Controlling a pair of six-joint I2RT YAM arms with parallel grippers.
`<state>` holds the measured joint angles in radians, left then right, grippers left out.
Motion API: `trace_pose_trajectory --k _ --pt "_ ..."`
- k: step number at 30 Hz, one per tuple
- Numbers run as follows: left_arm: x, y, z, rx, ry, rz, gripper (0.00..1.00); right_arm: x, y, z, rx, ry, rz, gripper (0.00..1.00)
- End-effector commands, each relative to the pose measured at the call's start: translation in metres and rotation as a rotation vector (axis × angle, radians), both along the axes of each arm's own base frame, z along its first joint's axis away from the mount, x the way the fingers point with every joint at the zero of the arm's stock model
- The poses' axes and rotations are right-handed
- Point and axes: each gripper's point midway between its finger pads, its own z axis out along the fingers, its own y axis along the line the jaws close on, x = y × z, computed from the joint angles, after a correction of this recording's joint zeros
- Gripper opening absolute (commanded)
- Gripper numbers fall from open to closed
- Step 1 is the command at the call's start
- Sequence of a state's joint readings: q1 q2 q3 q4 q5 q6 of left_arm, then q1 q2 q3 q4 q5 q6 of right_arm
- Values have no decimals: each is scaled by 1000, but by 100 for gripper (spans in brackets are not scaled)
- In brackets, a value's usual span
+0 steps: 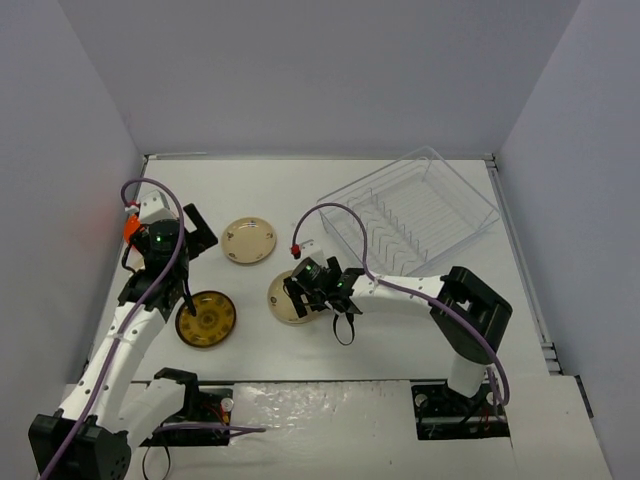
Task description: Load the plates into the dish rack
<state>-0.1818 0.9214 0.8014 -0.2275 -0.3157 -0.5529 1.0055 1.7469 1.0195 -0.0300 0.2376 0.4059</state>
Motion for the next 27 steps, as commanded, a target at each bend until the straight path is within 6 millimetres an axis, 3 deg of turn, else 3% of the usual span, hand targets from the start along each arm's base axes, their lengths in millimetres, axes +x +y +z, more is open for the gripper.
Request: trace_pose_trajectory --k 1,13,24,27 --pt "4 0 26 -28 -99 3 97 25 5 13 115 -50 -168 83" --pt "2 1 26 -31 -104 9 97 29 -1 -7 169 22 -284 56" --pt "1 3 26 -30 -104 18 97 25 5 -12 176 39 -268 20" --pt "0 3 27 -32 -109 19 97 27 4 -8 178 22 -279 2"
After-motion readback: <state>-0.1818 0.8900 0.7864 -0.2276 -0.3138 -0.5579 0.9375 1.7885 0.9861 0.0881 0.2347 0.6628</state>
